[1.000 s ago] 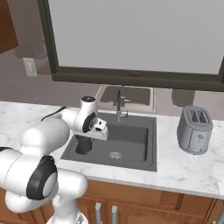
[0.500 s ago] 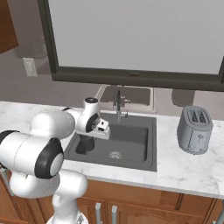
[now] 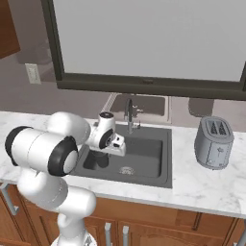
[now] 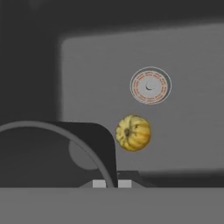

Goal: Pick the pot and glass cup and place them in the sink. Then turn on the water.

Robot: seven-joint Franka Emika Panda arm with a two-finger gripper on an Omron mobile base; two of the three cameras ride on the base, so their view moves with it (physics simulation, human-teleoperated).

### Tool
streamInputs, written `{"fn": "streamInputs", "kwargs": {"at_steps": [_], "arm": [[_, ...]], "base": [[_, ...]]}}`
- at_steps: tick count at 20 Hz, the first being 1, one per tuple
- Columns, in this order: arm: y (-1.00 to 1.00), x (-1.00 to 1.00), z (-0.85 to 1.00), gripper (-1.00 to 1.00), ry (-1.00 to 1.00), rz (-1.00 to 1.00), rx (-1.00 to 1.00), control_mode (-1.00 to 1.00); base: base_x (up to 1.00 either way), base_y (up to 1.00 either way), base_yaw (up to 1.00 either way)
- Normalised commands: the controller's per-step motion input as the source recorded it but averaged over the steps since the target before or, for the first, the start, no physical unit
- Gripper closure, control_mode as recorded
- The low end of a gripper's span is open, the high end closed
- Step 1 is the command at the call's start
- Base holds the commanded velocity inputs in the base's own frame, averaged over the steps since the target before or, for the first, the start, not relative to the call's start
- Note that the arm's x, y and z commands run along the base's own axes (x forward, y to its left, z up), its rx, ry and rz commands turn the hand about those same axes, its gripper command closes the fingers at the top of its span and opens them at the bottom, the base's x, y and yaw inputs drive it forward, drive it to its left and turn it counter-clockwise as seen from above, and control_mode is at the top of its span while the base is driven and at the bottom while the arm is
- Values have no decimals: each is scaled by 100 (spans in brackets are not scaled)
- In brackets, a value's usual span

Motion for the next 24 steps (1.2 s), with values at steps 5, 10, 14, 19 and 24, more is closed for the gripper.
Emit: {"fn": "streamInputs", "kwargs": {"at_steps": [5,10,14,19,24], "arm": [[0,29,-32,100,0,0,0,-100],[0,22,-32,100,0,0,0,-100],[0,20,-28,100,0,0,0,-100],[0,16,-32,100,0,0,0,-100],[0,18,-32,100,0,0,0,-100]], "base": [[0,0,0],[0,0,0],[0,0,0],[0,0,0],[0,0,0]]}}
